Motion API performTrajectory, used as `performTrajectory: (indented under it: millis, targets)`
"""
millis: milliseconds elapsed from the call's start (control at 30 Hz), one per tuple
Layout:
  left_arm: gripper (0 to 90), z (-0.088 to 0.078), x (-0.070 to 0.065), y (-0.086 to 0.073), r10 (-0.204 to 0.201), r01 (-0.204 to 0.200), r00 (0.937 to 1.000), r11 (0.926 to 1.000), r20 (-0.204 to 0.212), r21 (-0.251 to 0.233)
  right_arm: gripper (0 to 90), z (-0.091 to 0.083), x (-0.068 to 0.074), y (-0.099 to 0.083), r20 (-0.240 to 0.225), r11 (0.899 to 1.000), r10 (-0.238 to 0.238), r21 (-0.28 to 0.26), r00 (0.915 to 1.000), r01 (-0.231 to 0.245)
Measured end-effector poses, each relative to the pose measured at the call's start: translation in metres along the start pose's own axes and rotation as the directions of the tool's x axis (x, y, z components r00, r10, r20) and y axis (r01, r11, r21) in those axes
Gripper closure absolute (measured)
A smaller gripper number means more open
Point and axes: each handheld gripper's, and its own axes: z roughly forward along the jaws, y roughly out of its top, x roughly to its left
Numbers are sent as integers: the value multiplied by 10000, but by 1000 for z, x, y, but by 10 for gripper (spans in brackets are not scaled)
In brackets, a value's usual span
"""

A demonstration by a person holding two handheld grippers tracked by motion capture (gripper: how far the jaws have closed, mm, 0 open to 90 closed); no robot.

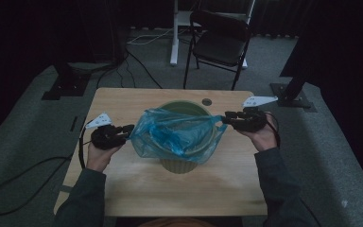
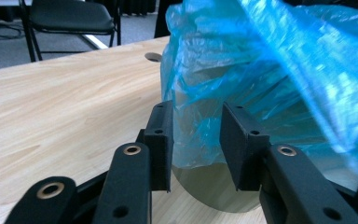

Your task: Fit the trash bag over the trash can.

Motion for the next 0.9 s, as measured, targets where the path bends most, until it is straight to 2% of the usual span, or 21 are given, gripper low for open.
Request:
performTrajectory:
  millis: [167,333,400,467,667,800,900]
  targets:
    - [630,-10,0,7,31,-34,10000,9995,-86,-303,658,-5,8,7,-446,9997,-40,-259,9990,28]
    - [614,-18,1,16,98,-107,9998,9983,-160,-571,644,-1,15,12,-878,9994,-130,-338,9961,101]
    - [607,-19,1,18,86,-94,9999,9980,-131,-618,639,0,16,13,-1040,9992,-112,-400,9945,70]
    - [596,-20,-1,27,231,-229,9997,9967,11,-773,632,4,18,15,-1186,9993,-92,-376,9929,48]
    - [559,-12,-5,45,391,-352,9984,9950,408,-934,624,11,22,17,-1428,9996,-141,-273,9897,103]
    - [513,-4,-8,49,462,-353,9953,9916,856,-1244,614,16,23,17,-1675,9996,-42,-293,9859,-8]
    - [499,3,-10,51,465,-373,9956,9932,816,-1105,608,20,24,16,-1619,9999,-51,-141,9868,28]
